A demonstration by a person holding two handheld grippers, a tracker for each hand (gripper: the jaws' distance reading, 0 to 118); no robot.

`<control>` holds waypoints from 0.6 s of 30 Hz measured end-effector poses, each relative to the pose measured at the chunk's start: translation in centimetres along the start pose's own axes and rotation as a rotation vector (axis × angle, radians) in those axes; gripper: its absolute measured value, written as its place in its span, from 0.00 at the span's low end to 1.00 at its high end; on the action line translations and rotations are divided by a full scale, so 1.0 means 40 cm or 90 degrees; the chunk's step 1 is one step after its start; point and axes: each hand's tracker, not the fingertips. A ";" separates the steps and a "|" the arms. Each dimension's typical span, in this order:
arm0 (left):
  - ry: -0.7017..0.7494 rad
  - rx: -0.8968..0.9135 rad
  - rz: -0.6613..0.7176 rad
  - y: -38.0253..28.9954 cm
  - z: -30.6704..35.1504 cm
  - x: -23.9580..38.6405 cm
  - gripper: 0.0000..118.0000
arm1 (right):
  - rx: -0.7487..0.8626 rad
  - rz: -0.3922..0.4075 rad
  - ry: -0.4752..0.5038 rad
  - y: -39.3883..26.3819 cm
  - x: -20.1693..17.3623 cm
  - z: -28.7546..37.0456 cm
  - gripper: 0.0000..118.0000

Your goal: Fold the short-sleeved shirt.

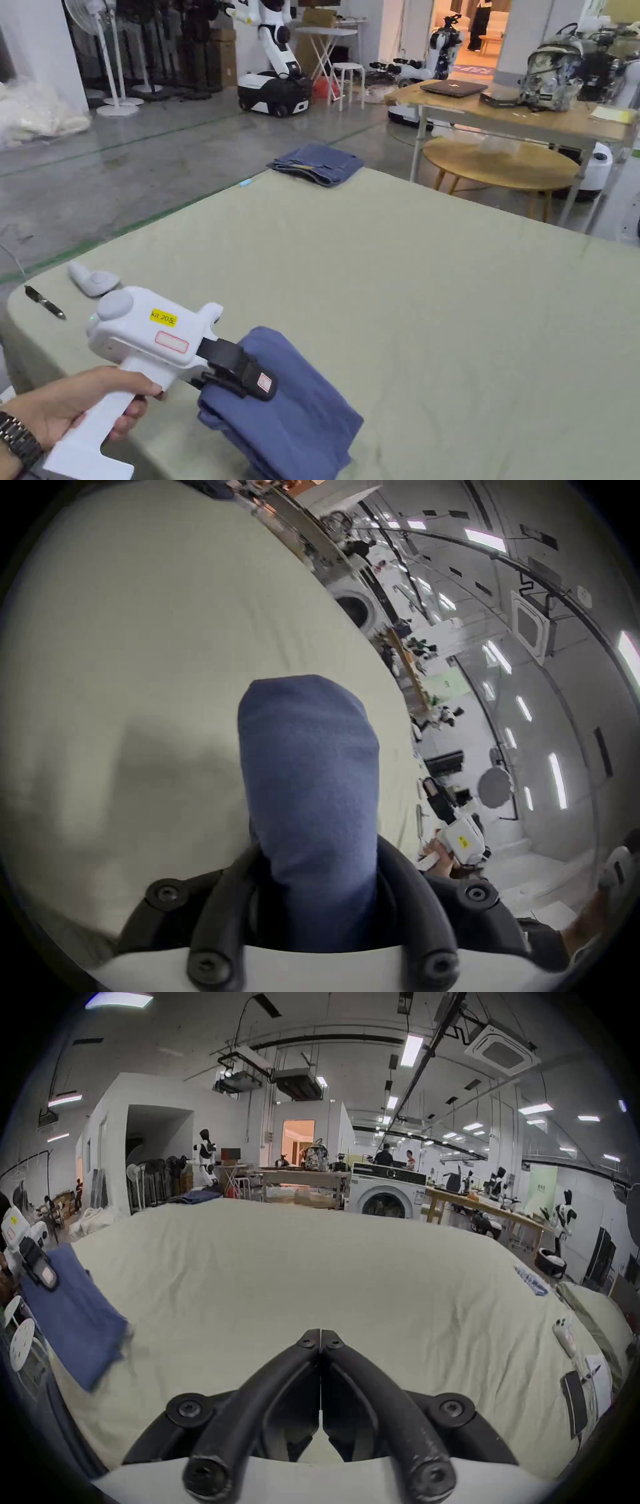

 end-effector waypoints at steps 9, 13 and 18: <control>0.177 0.039 0.047 0.119 0.290 -0.128 0.15 | -0.020 0.003 -0.005 -0.007 -0.030 -0.028 0.00; 0.218 0.029 0.064 0.136 0.273 -0.154 0.15 | -0.035 0.000 -0.007 -0.020 -0.039 -0.036 0.00; 0.338 -0.001 0.079 0.173 0.235 -0.245 0.15 | -0.044 0.003 -0.011 -0.025 -0.043 -0.038 0.00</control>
